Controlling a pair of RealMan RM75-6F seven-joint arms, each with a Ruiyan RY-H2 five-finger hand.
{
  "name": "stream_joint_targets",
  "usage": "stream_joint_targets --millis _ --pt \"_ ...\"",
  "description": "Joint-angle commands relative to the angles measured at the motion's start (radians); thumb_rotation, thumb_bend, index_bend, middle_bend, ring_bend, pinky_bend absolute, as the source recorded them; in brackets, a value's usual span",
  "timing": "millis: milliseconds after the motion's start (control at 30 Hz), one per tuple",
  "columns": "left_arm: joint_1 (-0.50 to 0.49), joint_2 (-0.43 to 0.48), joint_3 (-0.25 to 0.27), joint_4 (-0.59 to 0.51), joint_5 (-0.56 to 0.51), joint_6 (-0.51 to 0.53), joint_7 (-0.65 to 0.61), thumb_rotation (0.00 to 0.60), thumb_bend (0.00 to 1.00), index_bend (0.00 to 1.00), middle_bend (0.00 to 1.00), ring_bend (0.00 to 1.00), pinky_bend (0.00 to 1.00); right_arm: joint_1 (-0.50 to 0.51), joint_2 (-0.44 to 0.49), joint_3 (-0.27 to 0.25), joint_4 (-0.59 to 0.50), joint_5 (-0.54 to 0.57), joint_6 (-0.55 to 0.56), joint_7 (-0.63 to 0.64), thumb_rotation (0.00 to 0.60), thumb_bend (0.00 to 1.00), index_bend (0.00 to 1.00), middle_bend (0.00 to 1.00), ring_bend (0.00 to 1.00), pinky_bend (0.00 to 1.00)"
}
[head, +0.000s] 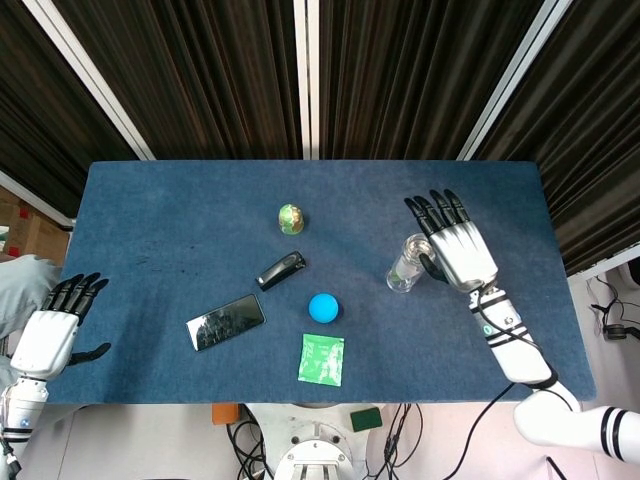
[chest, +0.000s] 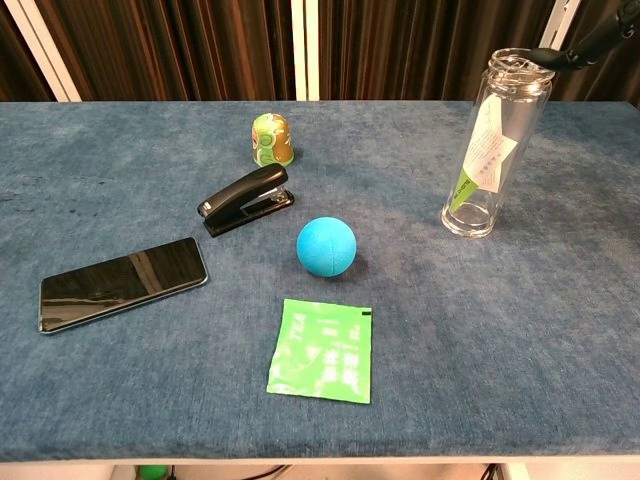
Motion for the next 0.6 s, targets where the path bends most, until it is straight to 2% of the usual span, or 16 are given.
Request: stream_joint_targets --millis 33,267,300,433,500,600 --pt "0.0 0.0 0.0 -0.001 0.0 0.0 0.001 0.6 0.04 0.11 0.08 0.05 0.12 -0.009 0.01 0.0 -0.002 -0.02 0.019 0.03 0.6 0.32 0.0 0.04 0.0 0.0" --pt "0.0 0.0 0.001 -0.005 0.001 0.001 0.005 0.6 0.04 0.11 0.08 0.05 0.12 -0.049 0.034 -0.029 0.006 -0.131 0.079 0.141 0.6 0.33 0.01 0.04 0.0 0.0" --pt "0.0 0.001 0.001 -0.005 0.001 -0.001 0.007 0.6 0.04 0.11 0.08 0.05 0.12 -0.057 0.041 -0.043 0.011 -0.155 0.084 0.156 0.6 0.33 0.03 0.03 0.0 0.0" --pt "-0.002 0.001 0.001 -0.009 0.003 -0.002 0.011 0.6 0.04 0.11 0.08 0.05 0.12 -0.078 0.073 -0.086 0.016 -0.206 0.081 0.172 0.6 0.31 0.29 0.0 0.0 0.0" --pt "-0.003 0.0 0.001 -0.011 0.004 -0.003 0.014 0.6 0.04 0.11 0.08 0.05 0.12 -0.085 0.084 -0.1 0.016 -0.214 0.076 0.166 0.6 0.3 0.34 0.0 0.0 0.0" --pt "-0.003 -0.001 0.002 -0.013 0.004 -0.003 0.017 0.6 0.04 0.11 0.08 0.05 0.12 -0.089 0.089 -0.109 0.02 -0.208 0.065 0.148 0.6 0.3 0.35 0.0 0.0 0.0"
